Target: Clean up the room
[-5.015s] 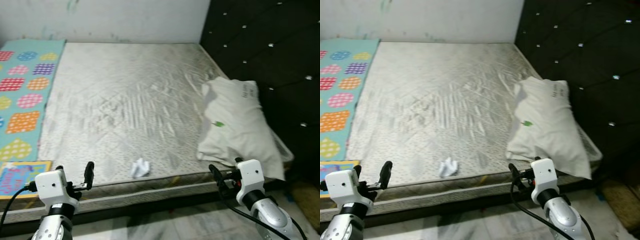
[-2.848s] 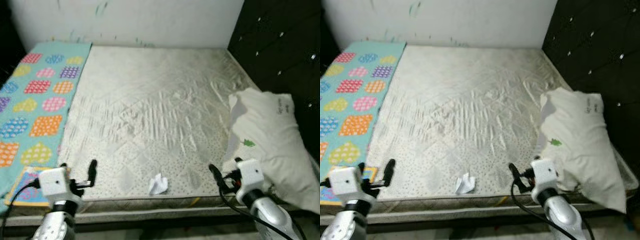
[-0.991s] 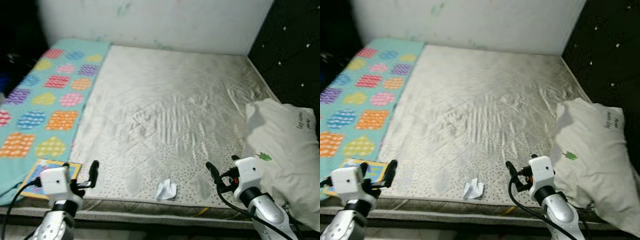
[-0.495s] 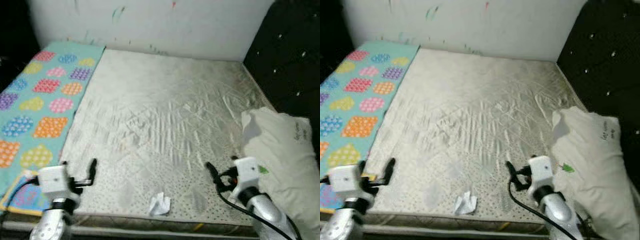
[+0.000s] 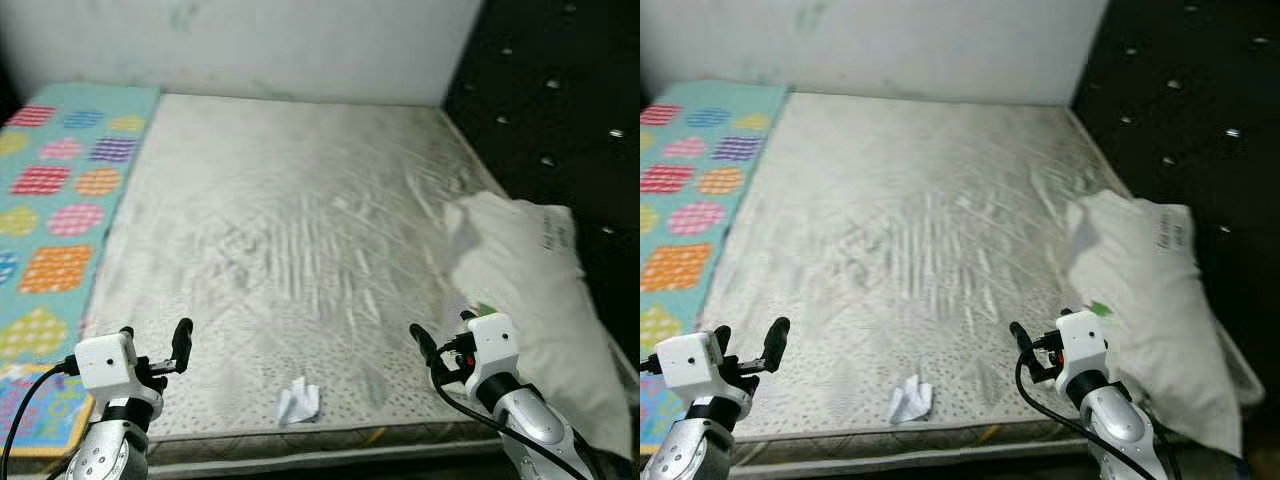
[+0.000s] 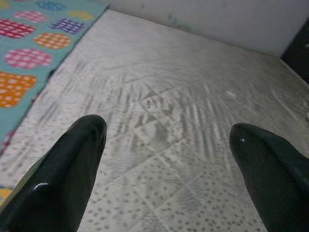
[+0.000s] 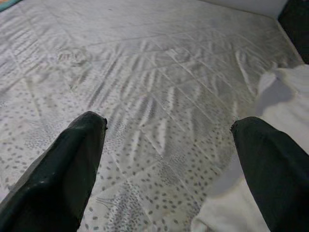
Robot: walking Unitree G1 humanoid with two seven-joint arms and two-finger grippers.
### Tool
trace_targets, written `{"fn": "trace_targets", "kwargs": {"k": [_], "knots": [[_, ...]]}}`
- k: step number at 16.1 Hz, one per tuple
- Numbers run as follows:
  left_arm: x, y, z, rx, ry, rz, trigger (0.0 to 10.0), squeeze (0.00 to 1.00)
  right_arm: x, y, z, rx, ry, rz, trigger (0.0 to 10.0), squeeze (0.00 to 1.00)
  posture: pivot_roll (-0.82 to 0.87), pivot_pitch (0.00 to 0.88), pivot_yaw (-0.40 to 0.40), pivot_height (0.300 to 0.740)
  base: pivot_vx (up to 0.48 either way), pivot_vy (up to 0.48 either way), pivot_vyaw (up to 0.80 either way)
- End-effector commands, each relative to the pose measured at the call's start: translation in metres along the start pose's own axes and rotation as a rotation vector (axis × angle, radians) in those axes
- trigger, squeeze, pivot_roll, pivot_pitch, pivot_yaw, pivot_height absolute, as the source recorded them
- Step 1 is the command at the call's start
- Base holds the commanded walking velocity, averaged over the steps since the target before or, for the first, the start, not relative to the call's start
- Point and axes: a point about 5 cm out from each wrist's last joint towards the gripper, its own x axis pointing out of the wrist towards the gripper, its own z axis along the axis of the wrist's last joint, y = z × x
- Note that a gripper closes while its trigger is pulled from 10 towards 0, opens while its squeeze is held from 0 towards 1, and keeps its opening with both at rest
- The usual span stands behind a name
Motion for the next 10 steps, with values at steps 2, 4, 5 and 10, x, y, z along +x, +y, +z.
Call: {"fn": "trace_targets", "kwargs": {"k": [2,4,5,10], "knots": [[-0.0014,0.0019,-0.0032,-0.006,0.022,0.01,10.0,0.0,-0.0016,-0.0049,-0.0004,-0.001,0.008,-0.02,10.0,0.0,-0.08,0.058,-0.081,0.74,0.0,0.0,-0.48],[-0.0016,0.0013,-0.0036,-0.011,0.025,0.008,10.0,0.0,-0.0018,-0.0048,-0.001,0.0,0.011,-0.02,10.0,0.0,-0.08,0.058,-0.081,0.74,0.0,0.0,-0.45],[-0.0017,0.0011,-0.0037,-0.012,0.026,0.007,10.0,0.0,-0.0019,-0.0048,-0.0013,0.0,0.012,-0.02,10.0,0.0,-0.08,0.056,-0.081,0.74,0.0,0.27,-0.43],[-0.0021,0.0004,-0.0035,-0.013,0.026,0.001,10.0,0.0,-0.0019,-0.0042,-0.0022,0.0,0.017,-0.014,10.0,0.0,-0.07,0.053,-0.083,0.74,0.0,0.316,-0.42]]}}
